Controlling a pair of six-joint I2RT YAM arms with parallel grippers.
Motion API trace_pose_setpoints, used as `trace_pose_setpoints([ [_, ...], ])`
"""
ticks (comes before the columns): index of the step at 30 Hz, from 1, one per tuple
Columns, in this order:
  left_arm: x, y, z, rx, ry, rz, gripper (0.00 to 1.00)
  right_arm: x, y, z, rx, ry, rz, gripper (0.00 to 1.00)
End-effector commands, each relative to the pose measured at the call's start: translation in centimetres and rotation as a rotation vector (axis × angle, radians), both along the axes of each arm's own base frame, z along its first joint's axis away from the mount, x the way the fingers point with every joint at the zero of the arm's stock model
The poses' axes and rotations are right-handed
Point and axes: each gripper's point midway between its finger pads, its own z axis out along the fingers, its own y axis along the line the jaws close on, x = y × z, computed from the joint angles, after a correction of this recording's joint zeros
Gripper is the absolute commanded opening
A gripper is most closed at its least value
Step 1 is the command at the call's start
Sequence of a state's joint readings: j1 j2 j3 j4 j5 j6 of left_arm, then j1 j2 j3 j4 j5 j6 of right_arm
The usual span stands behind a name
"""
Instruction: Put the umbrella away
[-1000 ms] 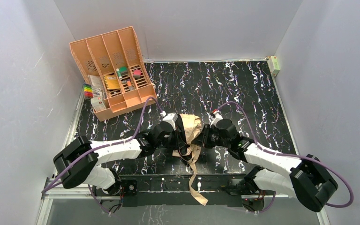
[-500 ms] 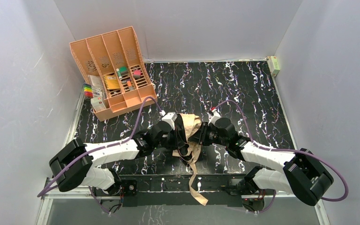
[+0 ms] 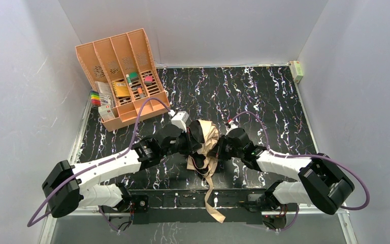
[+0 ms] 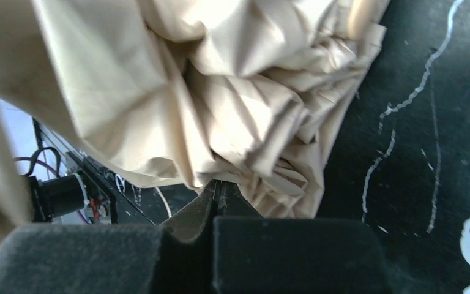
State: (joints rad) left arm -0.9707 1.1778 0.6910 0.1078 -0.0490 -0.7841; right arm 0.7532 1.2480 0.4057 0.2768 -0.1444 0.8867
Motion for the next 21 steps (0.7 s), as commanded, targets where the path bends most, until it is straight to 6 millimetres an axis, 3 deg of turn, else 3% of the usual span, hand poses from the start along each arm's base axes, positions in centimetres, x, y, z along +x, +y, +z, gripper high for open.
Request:
trace_pose_setpoints([
  [1, 1.0, 0.1, 3.2, -0.008, -0.059, 0.028, 0.0, 0.5, 0.1, 1.5, 0.008, -0.02, -0.022, 0.01],
  [6, 1.9, 0.0, 4.5, 0.002, -0.086, 0.053, 0.0, -0.5, -0.2, 3.6, 0.035, -0.061, 0.023, 0.01],
  [11, 2.1, -0.4, 4.9, 0.004, -0.096, 0.045, 0.0, -1.5, 0.0, 8.4, 0.154, -0.187, 0.084, 0.01],
  [15, 2.0, -0.5, 4.7, 0.0, -0.084, 0.041, 0.0, -1.1, -0.2, 11.6, 0.212, -0.268, 0.061, 0.0],
  [21, 1.9, -0.6, 5.0, -0.01, -0.082, 0.044, 0.0, 0.1, 0.9, 12.1, 0.211, -0.273, 0.062, 0.0],
])
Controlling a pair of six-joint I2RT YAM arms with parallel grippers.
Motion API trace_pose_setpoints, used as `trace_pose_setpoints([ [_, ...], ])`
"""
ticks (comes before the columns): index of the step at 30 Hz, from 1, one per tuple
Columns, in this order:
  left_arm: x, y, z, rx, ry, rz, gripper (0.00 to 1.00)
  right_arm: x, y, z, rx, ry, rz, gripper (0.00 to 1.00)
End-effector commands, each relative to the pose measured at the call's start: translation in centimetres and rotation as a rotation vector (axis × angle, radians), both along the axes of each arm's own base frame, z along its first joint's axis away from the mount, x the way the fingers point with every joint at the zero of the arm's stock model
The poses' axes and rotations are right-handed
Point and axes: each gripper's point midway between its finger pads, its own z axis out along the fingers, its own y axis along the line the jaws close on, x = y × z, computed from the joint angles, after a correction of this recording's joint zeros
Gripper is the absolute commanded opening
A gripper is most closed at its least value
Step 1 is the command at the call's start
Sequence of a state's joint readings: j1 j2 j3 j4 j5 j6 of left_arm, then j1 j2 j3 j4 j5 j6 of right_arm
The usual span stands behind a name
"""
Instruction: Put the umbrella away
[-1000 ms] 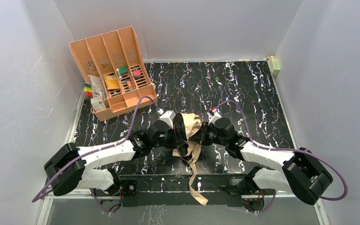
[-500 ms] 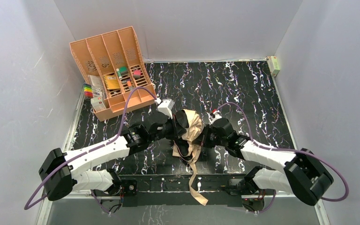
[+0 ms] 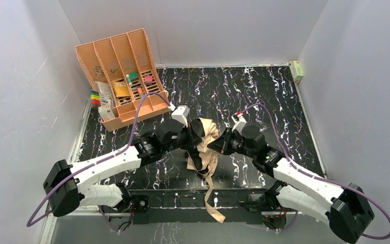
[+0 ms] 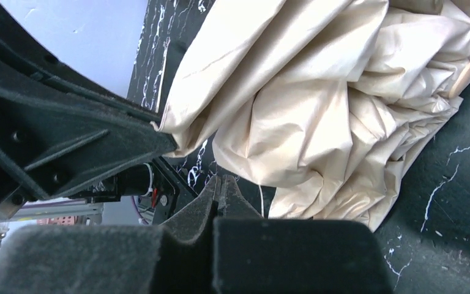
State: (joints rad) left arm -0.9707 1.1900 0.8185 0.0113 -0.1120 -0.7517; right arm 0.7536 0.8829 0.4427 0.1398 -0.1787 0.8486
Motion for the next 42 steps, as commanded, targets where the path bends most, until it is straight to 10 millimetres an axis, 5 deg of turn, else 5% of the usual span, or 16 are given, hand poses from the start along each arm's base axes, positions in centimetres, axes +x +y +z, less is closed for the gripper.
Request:
trace_pose_setpoints([
  [1, 0.3, -0.3, 1.8, -0.03, -0.025, 0.005, 0.0, 1.3, 1.6, 2.2, 0.042, -0.063, 0.02, 0.0],
  [8, 0.5, -0.6, 2.5, -0.038, -0.038, 0.001, 0.0, 1.7, 3.8, 0.1, 0.077, -0.05, 0.1, 0.0],
  [14, 0.4, -0.6, 2.5, -0.04, -0.036, -0.004, 0.0, 1.9, 3.9, -4.6, 0.012, 0.034, 0.089, 0.0],
  [24, 0.3, 0.3, 2.7, -0.048, -0.014, 0.04, 0.0, 0.4, 0.6, -14.5, -0.217, 0.29, -0.025, 0.0],
  [30, 2.9, 1.6, 6.6, -0.061, -0.057, 0.102, 0.01, -0.5, -1.5, -16.7, -0.319, 0.354, -0.079, 0.0],
  [34, 6.8, 2.5, 10.3, -0.046, -0.107, 0.129, 0.09, -0.8, -2.1, -17.1, -0.351, 0.366, -0.085, 0.0],
  [38, 10.0, 2.3, 11.6, -0.023, -0.114, 0.094, 0.24, -1.1, -2.4, -17.2, -0.359, 0.368, -0.083, 0.0],
  [42, 12.2, 0.9, 11.8, 0.027, -0.078, 0.003, 0.57, -1.2, -2.6, -17.0, -0.362, 0.365, -0.079, 0.0],
])
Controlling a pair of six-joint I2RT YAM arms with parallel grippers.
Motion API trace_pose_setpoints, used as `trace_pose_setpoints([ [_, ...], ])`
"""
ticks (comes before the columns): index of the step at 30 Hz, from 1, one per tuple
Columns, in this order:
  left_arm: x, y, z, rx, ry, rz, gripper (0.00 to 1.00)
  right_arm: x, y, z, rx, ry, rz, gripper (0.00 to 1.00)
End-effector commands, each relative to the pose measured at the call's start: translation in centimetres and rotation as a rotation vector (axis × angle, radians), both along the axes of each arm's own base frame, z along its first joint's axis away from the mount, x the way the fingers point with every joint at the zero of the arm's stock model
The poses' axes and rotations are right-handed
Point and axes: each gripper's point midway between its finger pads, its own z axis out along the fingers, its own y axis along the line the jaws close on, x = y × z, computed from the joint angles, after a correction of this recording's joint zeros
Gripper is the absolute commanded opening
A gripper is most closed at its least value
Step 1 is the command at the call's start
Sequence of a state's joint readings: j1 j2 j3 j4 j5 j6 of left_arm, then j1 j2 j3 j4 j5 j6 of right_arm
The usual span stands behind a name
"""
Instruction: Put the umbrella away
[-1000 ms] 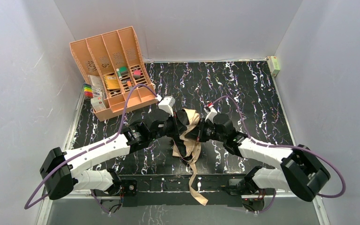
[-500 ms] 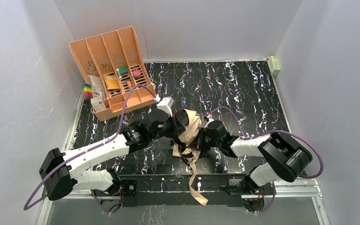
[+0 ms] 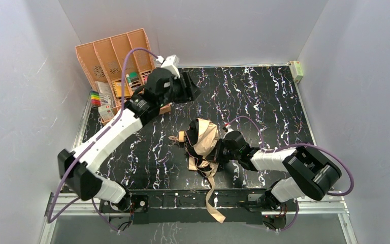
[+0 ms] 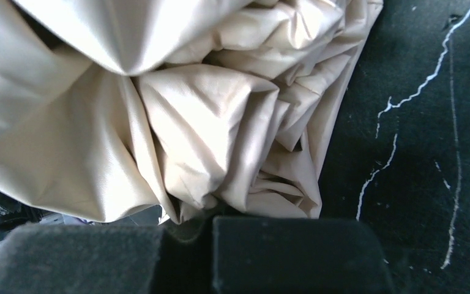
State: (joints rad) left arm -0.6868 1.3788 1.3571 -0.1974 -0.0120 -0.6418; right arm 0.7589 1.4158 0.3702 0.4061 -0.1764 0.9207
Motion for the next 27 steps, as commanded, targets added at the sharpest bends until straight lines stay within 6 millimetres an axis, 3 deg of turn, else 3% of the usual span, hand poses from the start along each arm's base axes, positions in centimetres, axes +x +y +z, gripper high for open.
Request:
trace_pose_setpoints([
  [1, 0.9, -1.8, -1.4, 0.114, 0.069, -0.163, 0.63, -1.5, -3.3, -3.3, -0.167, 0.065, -0.03, 0.0],
  [3, 1.6, -2.6, -1.9, 0.167, 0.105, -0.199, 0.72, -1.5, -3.4, -3.2, -0.171, 0.064, -0.03, 0.0],
  [8, 1.6, -3.0, -4.4, 0.259, 0.267, -0.217, 0.74, -1.5, -3.6, -3.2, -0.18, 0.063, -0.032, 0.0],
  [19, -5.5, -4.2, -10.6, 0.221, 0.466, -0.263, 0.69, -1.8, -3.6, -3.6, -0.185, 0.079, -0.029, 0.0],
  [27, -5.8, -4.7, -11.5, 0.207, 0.453, -0.259, 0.69, -1.7, -3.3, -3.6, -0.18, 0.08, -0.019, 0.0],
])
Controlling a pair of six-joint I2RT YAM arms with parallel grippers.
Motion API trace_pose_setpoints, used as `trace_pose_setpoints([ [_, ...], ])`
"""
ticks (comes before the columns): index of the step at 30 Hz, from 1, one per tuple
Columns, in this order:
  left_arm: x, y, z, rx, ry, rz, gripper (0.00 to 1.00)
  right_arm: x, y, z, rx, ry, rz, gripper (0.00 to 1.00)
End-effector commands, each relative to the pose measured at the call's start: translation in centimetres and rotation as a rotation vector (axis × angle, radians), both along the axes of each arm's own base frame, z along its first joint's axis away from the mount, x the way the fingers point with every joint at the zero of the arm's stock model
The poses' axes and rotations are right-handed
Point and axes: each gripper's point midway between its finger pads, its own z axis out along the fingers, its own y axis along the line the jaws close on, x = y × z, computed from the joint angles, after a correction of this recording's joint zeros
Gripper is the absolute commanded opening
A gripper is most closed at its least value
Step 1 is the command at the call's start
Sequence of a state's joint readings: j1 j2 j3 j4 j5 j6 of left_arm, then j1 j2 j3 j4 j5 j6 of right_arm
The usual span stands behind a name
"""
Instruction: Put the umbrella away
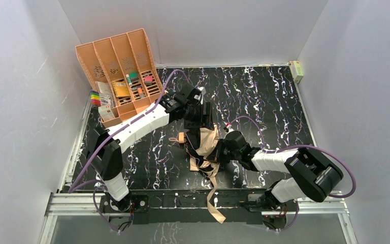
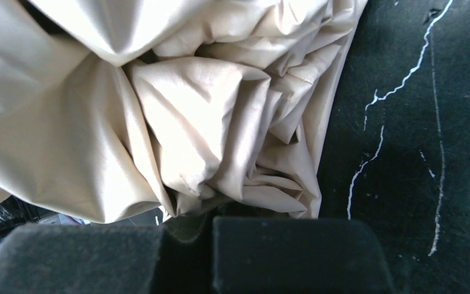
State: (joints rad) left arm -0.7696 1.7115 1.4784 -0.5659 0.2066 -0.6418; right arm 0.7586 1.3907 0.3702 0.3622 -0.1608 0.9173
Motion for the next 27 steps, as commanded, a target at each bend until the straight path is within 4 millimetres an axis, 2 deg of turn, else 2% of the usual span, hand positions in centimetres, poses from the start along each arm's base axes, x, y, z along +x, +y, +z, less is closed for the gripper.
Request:
trace_pose_setpoints([
  [1, 0.4, -0.4, 3.3, -0.09, -0.064, 0.011, 0.69, -1.5, -2.8, -3.6, -0.16, 0.077, -0.008, 0.0],
  [9, 0.5, 0.0, 2.6, -0.078, -0.054, 0.05, 0.66, -1.6, -2.8, -3.6, -0.159, 0.081, -0.005, 0.0],
  [16, 0.8, 0.5, 2.0, -0.109, -0.063, 0.125, 0.55, -1.7, -2.8, -3.7, -0.161, 0.083, -0.001, 0.0],
  [20, 1.4, 0.3, 2.7, -0.163, -0.107, 0.153, 0.5, -1.7, -2.8, -3.7, -0.159, 0.084, -0.001, 0.0],
  [27, 2.3, -0.7, 3.8, -0.265, -0.149, 0.151, 0.51, -1.8, -2.8, -3.8, -0.159, 0.086, 0.0, 0.0],
])
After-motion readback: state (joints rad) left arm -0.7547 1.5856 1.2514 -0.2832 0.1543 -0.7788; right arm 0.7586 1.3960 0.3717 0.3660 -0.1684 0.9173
